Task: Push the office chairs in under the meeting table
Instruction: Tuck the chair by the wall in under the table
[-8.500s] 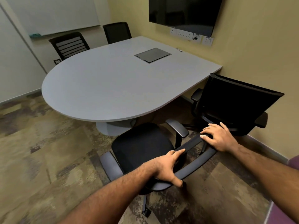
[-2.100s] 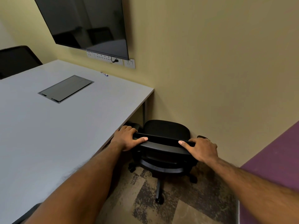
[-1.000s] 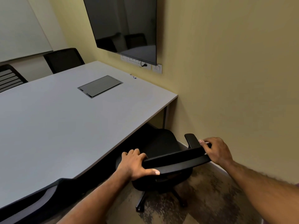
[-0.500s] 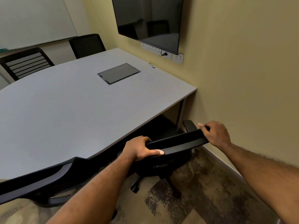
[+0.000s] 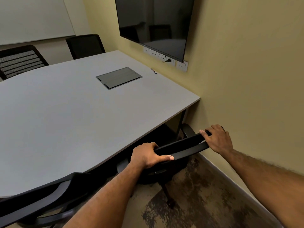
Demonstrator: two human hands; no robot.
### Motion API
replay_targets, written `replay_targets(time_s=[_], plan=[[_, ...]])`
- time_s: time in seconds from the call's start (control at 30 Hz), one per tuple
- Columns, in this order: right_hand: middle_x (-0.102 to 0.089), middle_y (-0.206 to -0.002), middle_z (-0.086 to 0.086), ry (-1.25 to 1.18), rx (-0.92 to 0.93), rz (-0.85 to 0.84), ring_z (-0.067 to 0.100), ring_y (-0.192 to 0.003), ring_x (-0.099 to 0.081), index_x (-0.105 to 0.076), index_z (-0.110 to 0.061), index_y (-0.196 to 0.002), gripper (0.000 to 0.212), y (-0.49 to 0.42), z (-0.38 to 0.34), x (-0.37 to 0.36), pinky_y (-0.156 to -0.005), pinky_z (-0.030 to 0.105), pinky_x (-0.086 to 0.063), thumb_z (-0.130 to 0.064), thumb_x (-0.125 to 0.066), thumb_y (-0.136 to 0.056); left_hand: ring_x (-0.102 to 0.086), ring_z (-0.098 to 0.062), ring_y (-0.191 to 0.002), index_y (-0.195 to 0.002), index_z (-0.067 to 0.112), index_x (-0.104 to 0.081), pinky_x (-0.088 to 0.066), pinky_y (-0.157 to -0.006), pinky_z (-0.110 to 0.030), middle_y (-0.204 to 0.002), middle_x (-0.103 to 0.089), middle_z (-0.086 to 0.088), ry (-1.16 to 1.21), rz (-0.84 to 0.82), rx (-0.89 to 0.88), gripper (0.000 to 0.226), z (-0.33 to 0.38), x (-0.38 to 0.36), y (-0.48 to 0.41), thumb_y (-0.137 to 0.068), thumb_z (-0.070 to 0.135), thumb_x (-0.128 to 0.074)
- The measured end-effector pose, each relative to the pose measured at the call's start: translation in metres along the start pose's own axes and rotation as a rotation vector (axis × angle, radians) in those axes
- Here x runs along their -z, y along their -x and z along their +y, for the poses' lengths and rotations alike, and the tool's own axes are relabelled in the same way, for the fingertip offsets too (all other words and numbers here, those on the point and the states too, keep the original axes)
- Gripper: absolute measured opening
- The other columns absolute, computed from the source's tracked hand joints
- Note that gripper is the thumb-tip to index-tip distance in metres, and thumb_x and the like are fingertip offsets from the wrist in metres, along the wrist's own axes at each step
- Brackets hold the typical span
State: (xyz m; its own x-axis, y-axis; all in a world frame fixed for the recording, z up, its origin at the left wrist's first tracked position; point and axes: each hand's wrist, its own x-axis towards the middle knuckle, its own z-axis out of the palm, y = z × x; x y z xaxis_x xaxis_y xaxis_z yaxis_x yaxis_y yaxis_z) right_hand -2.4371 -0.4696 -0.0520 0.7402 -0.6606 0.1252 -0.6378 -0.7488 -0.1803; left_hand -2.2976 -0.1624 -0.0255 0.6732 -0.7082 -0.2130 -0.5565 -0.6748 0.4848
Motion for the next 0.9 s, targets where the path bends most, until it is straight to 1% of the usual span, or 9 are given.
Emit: replay_targets(time_s=[0.07,0.13,0.33,0.43,0.53,0.63,0.73,0.8,0.9], plan=[[-0.064,-0.12,0.009,-0.002,0.027,0.03,0.028,-0.123,-0.05,-0.072,-0.014,-0.112,0.061,-0.012,0.0,-0.004,-0.103,0.05,-0.039,-0.062,-0.037,-0.098,-0.065,-0.015,-0.11,-0.128,0.034,-0.062,-0.054,-0.094,-0.038,-0.121,-0.069,0.011,0.004,0.012,0.011,0.121,0.0,0.0,-0.008,-0.039,0.112,-0.037],[-0.066,-0.115,0.011,-0.008,0.064,0.035,0.03,-0.118,-0.052,-0.073,-0.012,-0.11,0.059,-0.024,0.0,-0.006,-0.102,0.047,-0.039,-0.059,-0.039,-0.098,-0.065,-0.015,-0.111,-0.129,0.033,-0.062,-0.054,-0.094,-0.038,-0.122,-0.069,0.011,0.003,0.018,0.018,0.123,0.001,0.002,-0.016,-0.038,0.112,-0.037],[-0.066,-0.116,0.002,-0.029,0.125,-0.005,0.025,-0.121,-0.051,-0.073,-0.023,-0.112,0.054,-0.065,0.007,-0.014,-0.106,0.05,-0.036,-0.064,-0.041,-0.096,-0.064,-0.017,-0.116,-0.134,0.031,-0.06,-0.053,-0.098,-0.042,-0.127,-0.068,0.009,0.005,0.042,0.048,0.127,0.008,0.0,-0.039,-0.04,0.112,-0.035],[-0.065,-0.117,0.002,-0.039,0.167,-0.025,0.024,-0.121,-0.051,-0.073,-0.024,-0.111,0.055,-0.091,0.013,-0.014,-0.107,0.05,-0.036,-0.066,-0.041,-0.095,-0.062,-0.017,-0.12,-0.136,0.032,-0.059,-0.052,-0.099,-0.041,-0.131,-0.067,0.009,0.02,0.069,0.092,0.127,0.018,-0.005,-0.051,-0.04,0.112,-0.036],[-0.065,-0.117,0.002,-0.043,0.212,-0.053,0.024,-0.122,-0.051,-0.073,-0.024,-0.111,0.052,-0.117,0.02,-0.013,-0.108,0.05,-0.035,-0.063,-0.044,-0.095,-0.062,-0.016,-0.12,-0.136,0.032,-0.058,-0.051,-0.095,-0.037,-0.132,-0.066,0.011,0.02,0.097,0.143,0.127,0.032,-0.015,-0.062,-0.04,0.113,-0.035],[-0.064,-0.124,0.002,-0.071,0.241,-0.082,0.023,-0.128,-0.048,-0.073,-0.024,-0.115,0.049,-0.14,0.031,-0.012,-0.111,0.052,-0.031,-0.061,-0.047,-0.096,-0.063,-0.016,-0.117,-0.135,0.032,-0.058,-0.05,-0.09,-0.035,-0.129,-0.067,0.011,0.041,0.127,0.178,0.128,0.05,-0.026,-0.072,-0.04,0.113,-0.035],[-0.059,-0.135,-0.002,-0.115,0.217,-0.119,0.021,-0.139,-0.04,-0.071,-0.025,-0.119,0.048,-0.158,0.036,-0.011,-0.114,0.06,-0.024,-0.06,-0.048,-0.096,-0.064,-0.015,-0.115,-0.134,0.033,-0.06,-0.05,-0.09,-0.036,-0.126,-0.068,0.011,0.054,0.176,0.204,0.125,0.064,-0.032,-0.082,-0.041,0.112,-0.035],[-0.056,-0.141,-0.003,-0.142,0.211,-0.126,0.019,-0.143,-0.036,-0.071,-0.025,-0.121,0.048,-0.165,0.039,-0.013,-0.113,0.062,-0.021,-0.061,-0.048,-0.096,-0.064,-0.014,-0.114,-0.131,0.034,-0.062,-0.051,-0.092,-0.037,-0.125,-0.069,0.012,0.058,0.222,0.217,0.12,0.07,-0.034,-0.084,-0.043,0.112,-0.035],[-0.058,-0.139,-0.003,-0.165,0.236,-0.105,0.019,-0.141,-0.037,-0.071,-0.026,-0.118,0.051,-0.174,0.041,-0.016,-0.111,0.062,-0.028,-0.063,-0.045,-0.095,-0.065,-0.01,-0.112,-0.124,0.035,-0.067,-0.053,-0.093,-0.035,-0.12,-0.071,0.015,0.082,0.292,0.235,0.112,0.073,-0.032,-0.086,-0.047,0.11,-0.038]])
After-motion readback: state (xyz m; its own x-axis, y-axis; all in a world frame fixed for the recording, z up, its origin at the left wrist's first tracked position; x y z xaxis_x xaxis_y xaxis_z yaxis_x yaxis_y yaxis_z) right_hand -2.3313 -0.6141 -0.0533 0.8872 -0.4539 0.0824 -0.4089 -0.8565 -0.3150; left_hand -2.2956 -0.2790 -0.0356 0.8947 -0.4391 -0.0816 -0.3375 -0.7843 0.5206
